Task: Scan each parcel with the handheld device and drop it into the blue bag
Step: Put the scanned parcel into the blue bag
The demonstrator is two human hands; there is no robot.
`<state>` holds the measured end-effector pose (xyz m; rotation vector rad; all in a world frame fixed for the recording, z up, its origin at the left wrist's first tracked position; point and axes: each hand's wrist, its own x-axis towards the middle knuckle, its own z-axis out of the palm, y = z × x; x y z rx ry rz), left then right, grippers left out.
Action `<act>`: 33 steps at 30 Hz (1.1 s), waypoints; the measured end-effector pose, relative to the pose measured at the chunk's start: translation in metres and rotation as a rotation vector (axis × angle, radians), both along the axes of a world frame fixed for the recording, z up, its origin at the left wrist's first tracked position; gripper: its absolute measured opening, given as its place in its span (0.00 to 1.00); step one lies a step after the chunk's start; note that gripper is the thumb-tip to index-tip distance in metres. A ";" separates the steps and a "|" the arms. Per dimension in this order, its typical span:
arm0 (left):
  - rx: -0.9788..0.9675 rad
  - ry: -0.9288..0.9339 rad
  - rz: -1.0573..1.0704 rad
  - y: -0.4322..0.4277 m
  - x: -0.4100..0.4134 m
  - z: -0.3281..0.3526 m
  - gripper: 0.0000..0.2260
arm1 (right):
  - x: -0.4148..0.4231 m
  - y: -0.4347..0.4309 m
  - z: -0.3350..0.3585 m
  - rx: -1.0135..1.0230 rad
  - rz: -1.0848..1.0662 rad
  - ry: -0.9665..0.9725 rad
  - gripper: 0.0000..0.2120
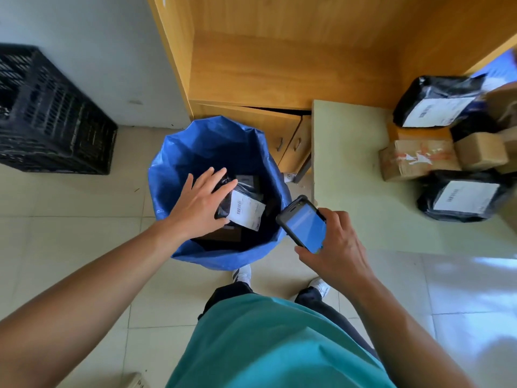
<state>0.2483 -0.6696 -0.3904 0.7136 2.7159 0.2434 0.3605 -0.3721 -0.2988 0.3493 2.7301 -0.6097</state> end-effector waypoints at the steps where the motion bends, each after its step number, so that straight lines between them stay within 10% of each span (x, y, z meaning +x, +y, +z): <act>1: 0.031 -0.006 0.016 0.002 0.001 -0.001 0.43 | 0.001 0.002 0.000 0.001 -0.013 -0.002 0.40; 12: 0.264 -0.006 0.500 0.041 0.023 0.028 0.25 | 0.017 0.040 0.012 -0.072 -0.120 0.069 0.38; 22: 0.397 -0.103 0.021 0.193 0.020 0.138 0.24 | 0.044 0.126 0.050 -0.198 -0.336 0.264 0.39; 33: 0.405 0.130 0.004 0.269 0.046 0.189 0.23 | 0.136 0.316 0.138 -0.002 -0.184 0.245 0.43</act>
